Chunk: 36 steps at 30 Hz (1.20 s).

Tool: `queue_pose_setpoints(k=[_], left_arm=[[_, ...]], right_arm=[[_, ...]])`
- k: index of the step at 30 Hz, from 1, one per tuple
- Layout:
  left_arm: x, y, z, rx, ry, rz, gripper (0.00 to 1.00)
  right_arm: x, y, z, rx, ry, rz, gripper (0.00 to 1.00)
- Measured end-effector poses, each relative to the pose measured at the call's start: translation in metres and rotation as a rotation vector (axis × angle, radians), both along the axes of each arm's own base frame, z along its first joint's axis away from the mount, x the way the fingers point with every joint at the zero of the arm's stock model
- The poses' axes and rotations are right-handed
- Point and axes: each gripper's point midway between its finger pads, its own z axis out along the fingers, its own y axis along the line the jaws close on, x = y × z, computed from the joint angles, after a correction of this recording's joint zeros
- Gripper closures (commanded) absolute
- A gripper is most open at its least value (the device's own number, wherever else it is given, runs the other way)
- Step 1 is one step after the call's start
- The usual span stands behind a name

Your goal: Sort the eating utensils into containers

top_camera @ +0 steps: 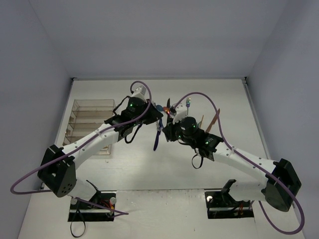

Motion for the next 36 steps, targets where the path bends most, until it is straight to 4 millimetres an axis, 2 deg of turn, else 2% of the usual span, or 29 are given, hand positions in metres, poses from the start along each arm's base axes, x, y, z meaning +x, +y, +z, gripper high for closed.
queue_pose_setpoints(k=[4, 6, 9, 13, 16, 20, 22, 24, 29, 32, 36], left_arm=[[0.001, 0.003, 0.001, -0.003, -0.006, 0.026, 1.00], [-0.002, 0.010, -0.001, 0.004, -0.006, 0.049, 1.00], [-0.004, 0.023, -0.003, 0.021, -0.010, 0.096, 1.00], [-0.005, 0.051, -0.003, 0.062, -0.011, 0.187, 1.00], [-0.002, 0.093, -0.005, 0.086, 0.003, 0.310, 1.00], [0.000, 0.170, -0.014, 0.096, 0.028, 0.546, 1.00], [-0.007, 0.216, -0.028, 0.096, 0.061, 0.689, 1.00], [-0.021, 0.252, -0.047, 0.109, 0.105, 0.810, 1.00], [-0.057, 0.313, -0.069, 0.076, 0.147, 1.058, 1.00], [-0.070, 0.345, -0.067, 0.051, 0.143, 1.199, 1.00], [-0.080, 0.373, -0.067, 0.037, 0.148, 1.321, 1.00]], right_arm=[[0.000, 0.000, -0.001, 0.005, -0.001, -0.002, 0.49], [0.000, -0.001, -0.003, 0.003, -0.001, -0.008, 0.40], [0.002, -0.004, -0.004, -0.003, -0.005, -0.025, 0.33], [0.003, -0.013, -0.008, -0.012, -0.013, -0.062, 0.29], [0.004, -0.022, -0.011, -0.024, -0.021, -0.101, 0.29], [0.008, -0.033, -0.016, -0.041, -0.026, -0.147, 0.29], [0.009, -0.037, -0.020, -0.050, -0.024, -0.162, 0.29], [0.010, -0.041, -0.024, -0.060, -0.019, -0.174, 0.29], [0.013, -0.056, -0.039, -0.077, 0.011, -0.216, 0.29], [0.016, -0.067, -0.048, -0.087, 0.032, -0.242, 0.29], [0.018, -0.076, -0.055, -0.091, 0.050, -0.268, 0.29]])
